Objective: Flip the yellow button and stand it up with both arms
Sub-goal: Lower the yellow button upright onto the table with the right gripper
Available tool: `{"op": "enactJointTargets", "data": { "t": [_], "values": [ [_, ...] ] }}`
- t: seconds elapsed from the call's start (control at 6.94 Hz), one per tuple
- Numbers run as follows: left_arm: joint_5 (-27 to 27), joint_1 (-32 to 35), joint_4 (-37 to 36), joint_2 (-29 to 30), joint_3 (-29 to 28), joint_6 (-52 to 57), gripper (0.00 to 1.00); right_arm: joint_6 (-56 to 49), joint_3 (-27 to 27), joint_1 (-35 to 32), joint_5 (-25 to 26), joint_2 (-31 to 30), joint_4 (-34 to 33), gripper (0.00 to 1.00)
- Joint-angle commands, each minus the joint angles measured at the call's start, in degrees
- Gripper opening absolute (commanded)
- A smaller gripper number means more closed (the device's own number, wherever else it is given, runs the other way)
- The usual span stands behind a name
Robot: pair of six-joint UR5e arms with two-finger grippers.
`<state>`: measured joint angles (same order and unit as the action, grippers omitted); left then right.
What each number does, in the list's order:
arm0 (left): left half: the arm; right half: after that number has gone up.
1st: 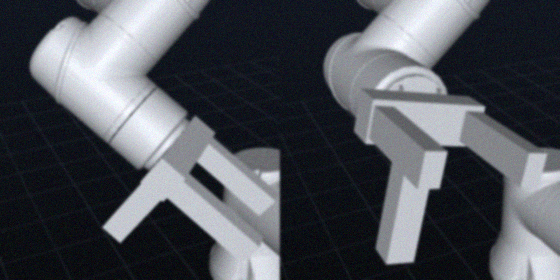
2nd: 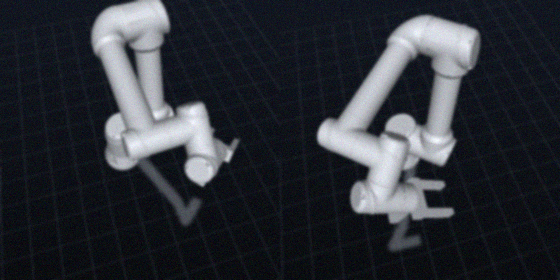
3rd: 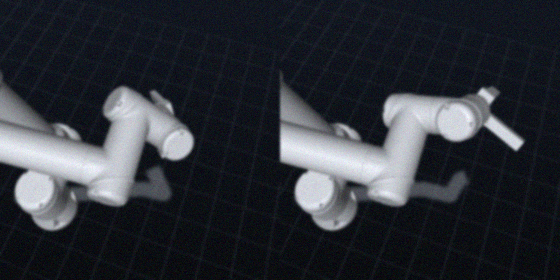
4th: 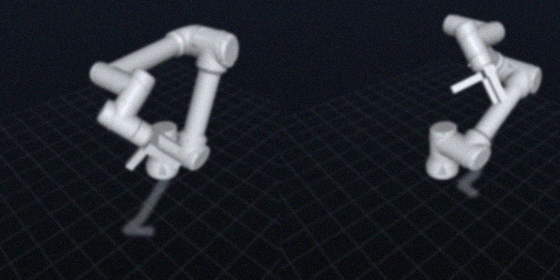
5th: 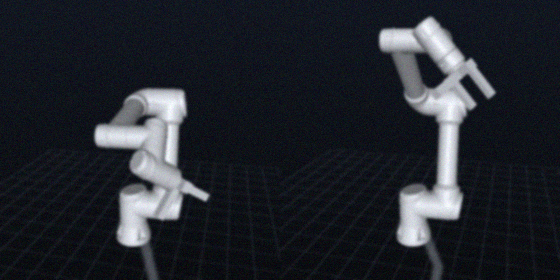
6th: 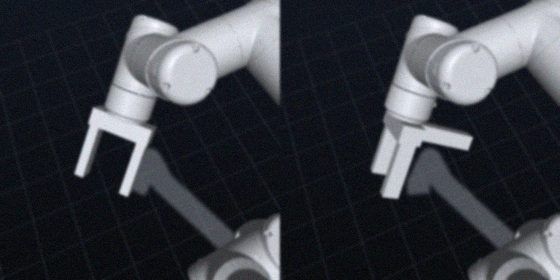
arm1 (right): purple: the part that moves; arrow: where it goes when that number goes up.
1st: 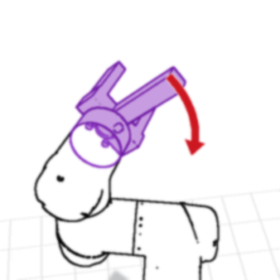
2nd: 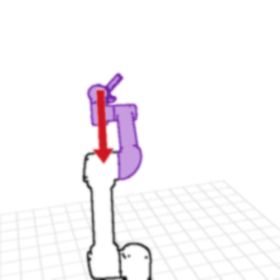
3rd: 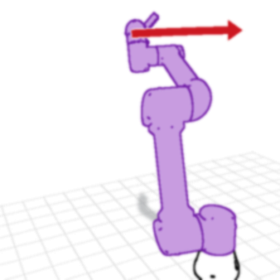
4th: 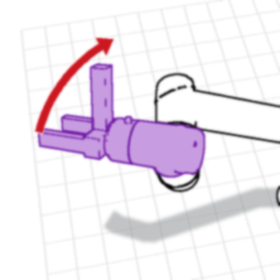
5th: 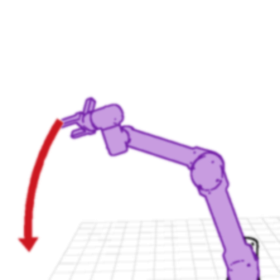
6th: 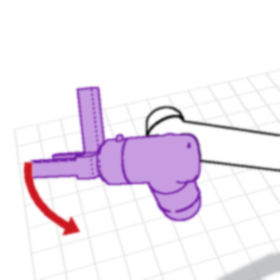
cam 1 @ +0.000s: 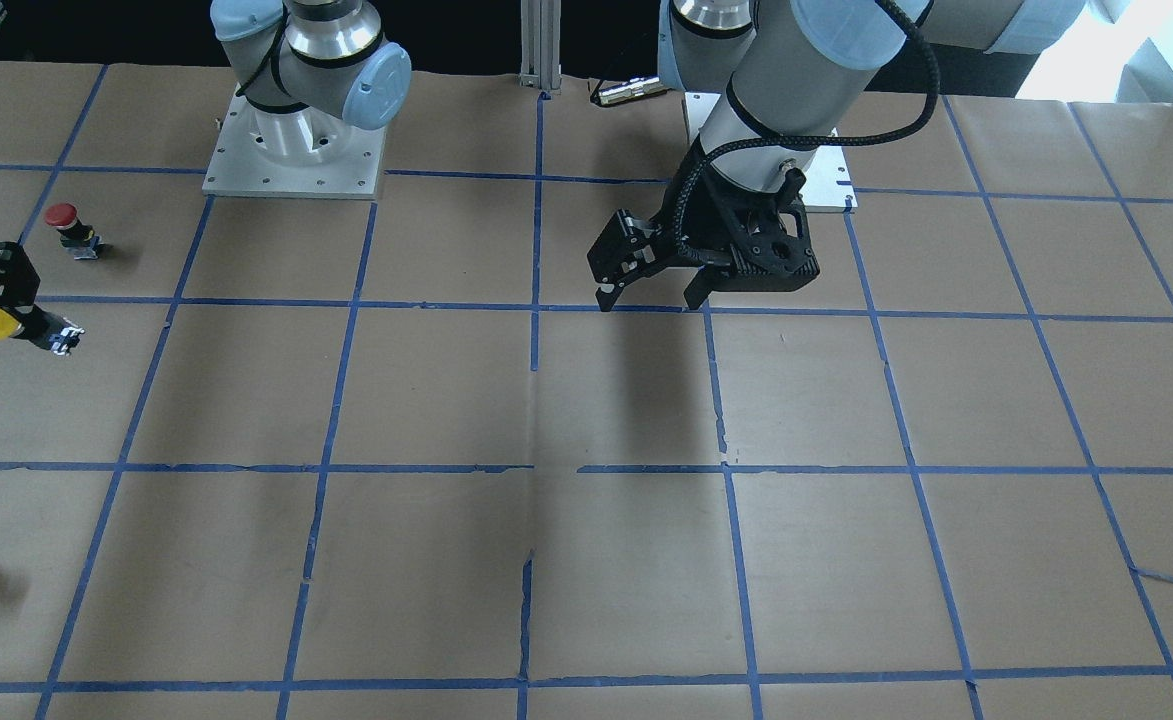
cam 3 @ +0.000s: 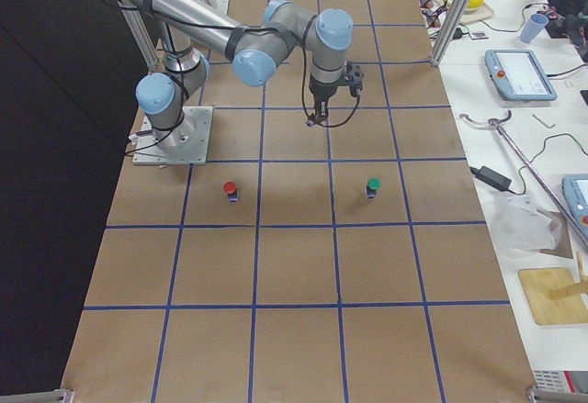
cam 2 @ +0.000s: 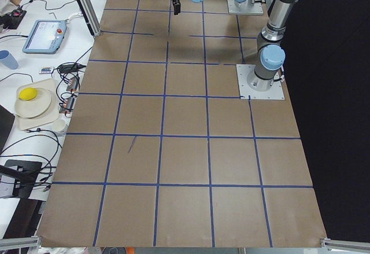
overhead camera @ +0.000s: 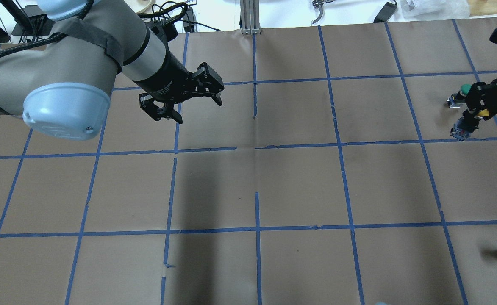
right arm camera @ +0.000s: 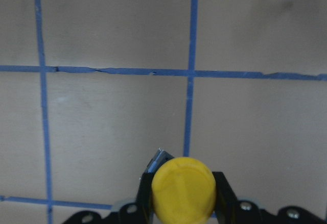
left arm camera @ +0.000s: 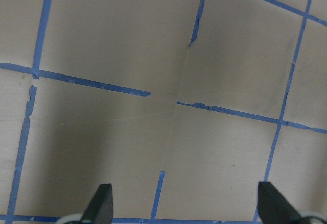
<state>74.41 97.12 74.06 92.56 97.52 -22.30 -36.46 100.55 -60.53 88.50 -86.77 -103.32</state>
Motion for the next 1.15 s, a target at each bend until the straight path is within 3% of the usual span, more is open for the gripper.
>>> {"op": "enactJointTargets", "data": {
  "t": [0.0,0.14,0.29,0.58,0.86,1.01],
  "values": [
    [0.1,-0.1,1.0,-0.5,0.3,0.2,1.0,-14.8,10.0,5.0,1.0,0.2,-20.3,0.13],
    [0.0,-0.1,1.0,-0.6,0.5,0.2,1.0,-19.8,16.1,8.6,0.1,0.2,-30.1,0.13],
    [-0.1,-0.1,1.0,-0.7,0.5,0.2,1.0,-23.8,18.9,10.2,-3.2,0.4,-35.5,0.13],
    [-0.3,-0.1,1.6,-1.2,0.7,0.2,1.0,-24.0,19.2,13.2,-4.2,3.8,-35.3,0.13],
    [0.4,-0.3,7.4,-1.5,-0.7,1.8,1.0,-23.9,19.2,15.6,-6.1,6.8,-35.3,0.15],
    [6.8,-0.2,7.2,-1.8,-0.9,4.1,1.0,-24.0,19.2,15.8,-6.1,6.8,-34.9,0.16]
  ]
}}
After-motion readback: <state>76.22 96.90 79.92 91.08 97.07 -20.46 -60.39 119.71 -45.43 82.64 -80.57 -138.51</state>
